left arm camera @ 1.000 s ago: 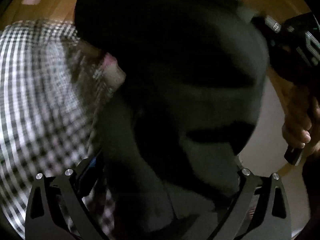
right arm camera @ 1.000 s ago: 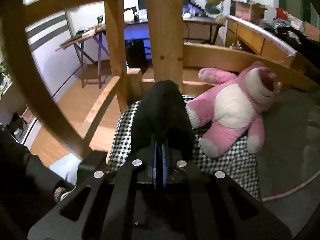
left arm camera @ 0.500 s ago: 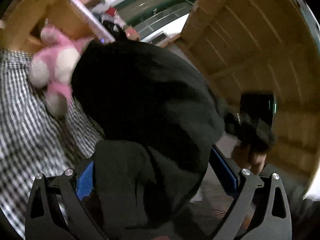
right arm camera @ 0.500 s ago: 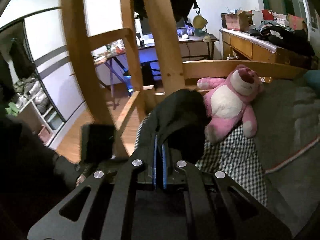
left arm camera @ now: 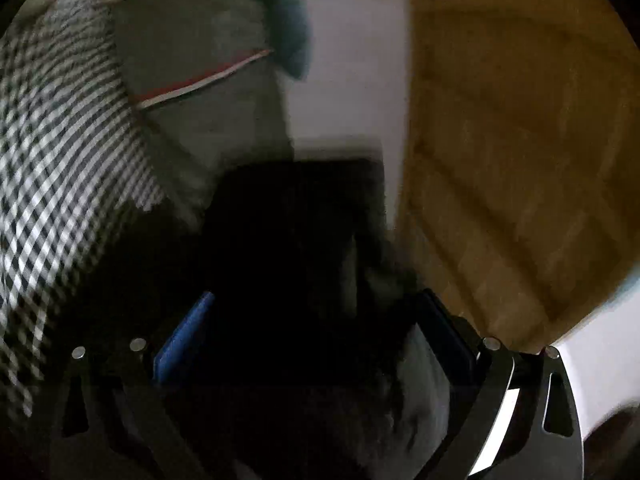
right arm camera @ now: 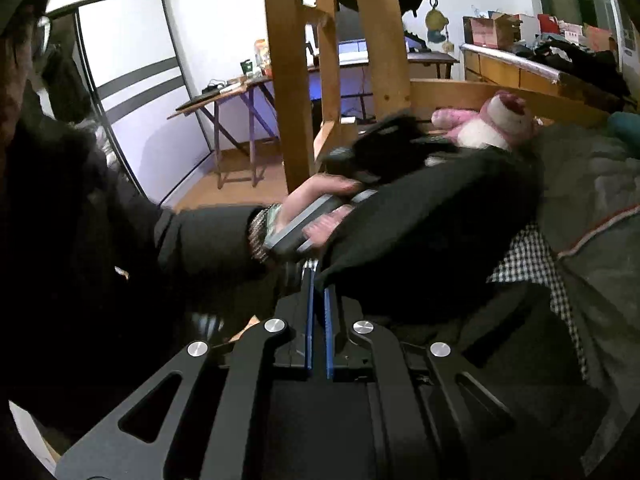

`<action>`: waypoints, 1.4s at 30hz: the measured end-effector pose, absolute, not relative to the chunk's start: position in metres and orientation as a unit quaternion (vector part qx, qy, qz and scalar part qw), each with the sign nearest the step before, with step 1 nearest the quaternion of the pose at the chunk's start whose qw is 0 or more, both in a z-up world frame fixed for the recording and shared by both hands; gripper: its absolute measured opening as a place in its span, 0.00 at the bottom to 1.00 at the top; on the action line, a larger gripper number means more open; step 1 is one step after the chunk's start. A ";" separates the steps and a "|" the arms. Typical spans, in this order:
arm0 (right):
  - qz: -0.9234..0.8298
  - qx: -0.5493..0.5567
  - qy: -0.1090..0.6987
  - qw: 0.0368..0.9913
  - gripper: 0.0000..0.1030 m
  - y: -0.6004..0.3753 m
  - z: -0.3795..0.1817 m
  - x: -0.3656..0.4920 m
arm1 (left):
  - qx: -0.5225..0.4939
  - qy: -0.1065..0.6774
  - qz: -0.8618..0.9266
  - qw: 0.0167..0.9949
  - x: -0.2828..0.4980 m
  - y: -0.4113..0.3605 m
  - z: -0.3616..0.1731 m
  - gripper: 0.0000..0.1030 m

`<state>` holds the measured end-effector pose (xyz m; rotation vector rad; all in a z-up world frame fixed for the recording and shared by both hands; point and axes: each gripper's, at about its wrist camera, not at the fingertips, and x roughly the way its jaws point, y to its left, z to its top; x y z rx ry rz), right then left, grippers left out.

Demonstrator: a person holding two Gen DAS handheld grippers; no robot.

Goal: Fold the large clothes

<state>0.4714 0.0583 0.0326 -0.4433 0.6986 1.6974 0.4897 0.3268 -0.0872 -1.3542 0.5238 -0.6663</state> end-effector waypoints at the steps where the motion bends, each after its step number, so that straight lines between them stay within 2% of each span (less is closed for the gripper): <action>1: 0.726 -0.196 0.302 0.587 0.05 0.056 0.028 0.468 | -0.609 0.248 -0.290 0.695 0.498 0.328 -0.087 0.86; 2: 0.722 -0.207 0.304 0.587 0.05 0.053 0.022 0.461 | -0.607 0.261 -0.287 0.693 0.505 0.328 -0.085 0.33; 3: 0.720 -0.212 0.305 0.586 0.05 0.050 0.018 0.457 | -0.605 0.277 -0.276 0.693 0.512 0.330 -0.083 0.00; 8: 0.717 -0.215 0.296 0.593 0.05 0.031 0.007 0.444 | -0.534 0.356 -0.311 0.701 0.533 0.286 -0.062 0.00; 9: 0.716 -0.215 0.295 0.595 0.05 0.028 0.006 0.442 | -0.527 0.367 -0.317 0.698 0.535 0.280 -0.062 0.11; 10: 0.714 -0.215 0.293 0.599 0.05 0.024 0.005 0.441 | -0.514 0.388 -0.315 0.697 0.539 0.273 -0.063 0.26; 11: 0.713 -0.214 0.292 0.601 0.05 0.021 0.004 0.441 | -0.509 0.388 -0.316 0.701 0.538 0.271 -0.064 0.69; 12: 0.713 -0.212 0.292 0.601 0.05 0.018 0.003 0.441 | -0.521 0.354 -0.329 0.703 0.534 0.272 -0.067 0.91; 13: 0.713 -0.212 0.291 0.602 0.05 0.015 0.003 0.441 | -0.527 0.338 -0.348 0.697 0.533 0.273 -0.071 0.95; 16: 0.716 -0.211 0.290 0.599 0.05 0.011 0.000 0.437 | -0.521 0.341 -0.399 0.673 0.547 0.270 -0.086 0.95; 18: 0.719 -0.211 0.290 0.595 0.05 0.014 0.000 0.436 | -0.485 0.389 -0.362 0.694 0.556 0.265 -0.096 0.95; 21: 0.727 -0.207 0.284 0.590 0.05 0.014 0.000 0.433 | -0.472 0.431 -0.385 0.666 0.579 0.250 -0.119 0.95; 26: 0.738 -0.203 0.285 0.576 0.05 0.015 -0.005 0.429 | -0.497 0.377 -0.519 0.585 0.596 0.225 -0.112 0.94; 31: 0.743 -0.208 0.279 0.572 0.05 0.010 -0.004 0.423 | -0.456 0.423 -0.552 0.555 0.618 0.180 -0.109 0.93; 33: 0.737 -0.204 0.276 0.583 0.05 0.006 -0.003 0.426 | -0.444 0.429 -0.538 0.574 0.614 0.173 -0.105 0.46; 34: 0.733 -0.198 0.277 0.589 0.05 0.001 -0.004 0.429 | -0.432 0.436 -0.523 0.591 0.613 0.168 -0.100 0.39; 35: 0.729 -0.193 0.279 0.595 0.05 -0.004 -0.007 0.431 | -0.422 0.442 -0.512 0.604 0.607 0.167 -0.089 0.26; 36: 0.725 -0.188 0.282 0.599 0.05 -0.009 -0.010 0.433 | -0.395 0.451 -0.497 0.627 0.604 0.160 -0.080 0.19; 39: 0.706 -0.171 0.294 0.621 0.08 -0.026 -0.024 0.438 | -0.352 0.453 -0.434 0.694 0.595 0.168 -0.071 0.14; 41: 0.675 -0.152 0.305 0.654 0.09 -0.045 -0.036 0.443 | -0.331 0.418 -0.381 0.755 0.585 0.178 -0.046 0.12; 42: 0.663 -0.142 0.310 0.666 0.18 -0.053 -0.042 0.445 | -0.326 0.384 -0.369 0.781 0.579 0.181 -0.023 0.12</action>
